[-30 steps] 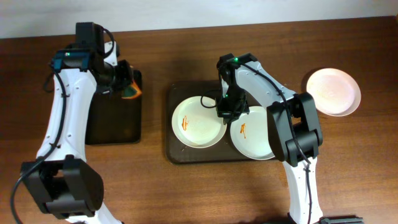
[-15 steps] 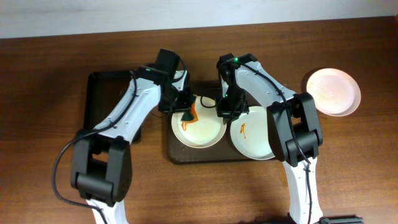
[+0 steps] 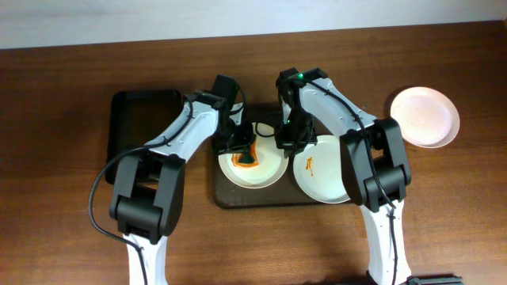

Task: Clean dirty plates on tray and stack at the side
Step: 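Scrub the left plate with the sponge in the left gripper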

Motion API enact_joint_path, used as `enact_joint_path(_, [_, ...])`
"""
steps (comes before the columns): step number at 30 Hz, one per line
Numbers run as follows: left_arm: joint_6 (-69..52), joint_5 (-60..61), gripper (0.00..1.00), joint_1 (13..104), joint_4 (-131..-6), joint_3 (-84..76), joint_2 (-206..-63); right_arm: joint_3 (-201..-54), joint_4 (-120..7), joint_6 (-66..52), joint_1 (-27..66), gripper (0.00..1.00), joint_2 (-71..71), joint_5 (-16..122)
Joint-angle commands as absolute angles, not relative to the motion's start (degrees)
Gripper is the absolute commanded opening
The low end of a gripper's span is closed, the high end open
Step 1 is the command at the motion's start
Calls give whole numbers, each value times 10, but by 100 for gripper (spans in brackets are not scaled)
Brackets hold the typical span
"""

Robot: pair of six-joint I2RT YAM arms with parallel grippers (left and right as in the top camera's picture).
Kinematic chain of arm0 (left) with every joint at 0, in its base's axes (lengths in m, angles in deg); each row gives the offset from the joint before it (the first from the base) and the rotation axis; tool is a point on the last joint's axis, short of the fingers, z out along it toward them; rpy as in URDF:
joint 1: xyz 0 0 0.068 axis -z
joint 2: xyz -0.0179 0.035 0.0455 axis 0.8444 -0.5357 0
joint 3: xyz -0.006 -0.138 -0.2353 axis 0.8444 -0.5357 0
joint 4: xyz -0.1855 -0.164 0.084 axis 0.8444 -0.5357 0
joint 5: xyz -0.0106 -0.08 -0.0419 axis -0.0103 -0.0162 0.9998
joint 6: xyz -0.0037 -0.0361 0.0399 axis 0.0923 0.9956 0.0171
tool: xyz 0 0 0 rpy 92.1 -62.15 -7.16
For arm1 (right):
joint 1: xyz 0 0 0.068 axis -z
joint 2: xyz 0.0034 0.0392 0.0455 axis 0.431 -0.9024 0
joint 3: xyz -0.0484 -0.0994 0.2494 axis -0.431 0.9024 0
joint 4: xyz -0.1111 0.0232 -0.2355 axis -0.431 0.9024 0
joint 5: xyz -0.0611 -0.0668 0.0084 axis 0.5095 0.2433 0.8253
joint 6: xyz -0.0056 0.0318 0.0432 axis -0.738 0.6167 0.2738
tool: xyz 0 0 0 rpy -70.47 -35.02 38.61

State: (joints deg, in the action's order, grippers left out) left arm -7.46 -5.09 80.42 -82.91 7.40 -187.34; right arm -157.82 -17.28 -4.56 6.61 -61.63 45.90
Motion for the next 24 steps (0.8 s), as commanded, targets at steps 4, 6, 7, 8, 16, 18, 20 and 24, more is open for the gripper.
enact_joint_path(4, [-67, -353, 0, 811, -919, 70, -1887, -1569, -179, -40, 60, 4, -623, 480])
enact_joint_path(6, [-67, -405, 0, 810, -949, 71, -1887, -1569, -179, -40, 60, 4, -623, 480])
enact_joint_path(7, [-67, -409, 0, 810, -960, 77, -1887, -1569, -181, -40, 60, 4, -623, 480])
enact_joint_path(8, [-67, -409, 0, 810, -967, 85, -1887, -1569, -182, -40, 60, 4, -623, 480])
enact_joint_path(16, [-67, -319, 0, 811, -1007, 220, -1887, -1569, -180, -40, 60, 4, -623, 480])
enact_joint_path(18, [-67, -236, 0, 811, -985, 215, -1889, -1569, -181, -40, 60, 4, -623, 480])
enact_joint_path(20, [-67, -186, 0, 813, -966, 202, -1893, -1569, -181, -39, 60, 4, -623, 480])
enact_joint_path(24, [-66, -124, 0, 825, -940, 169, -1896, -1569, -185, -39, 60, 4, -623, 480])
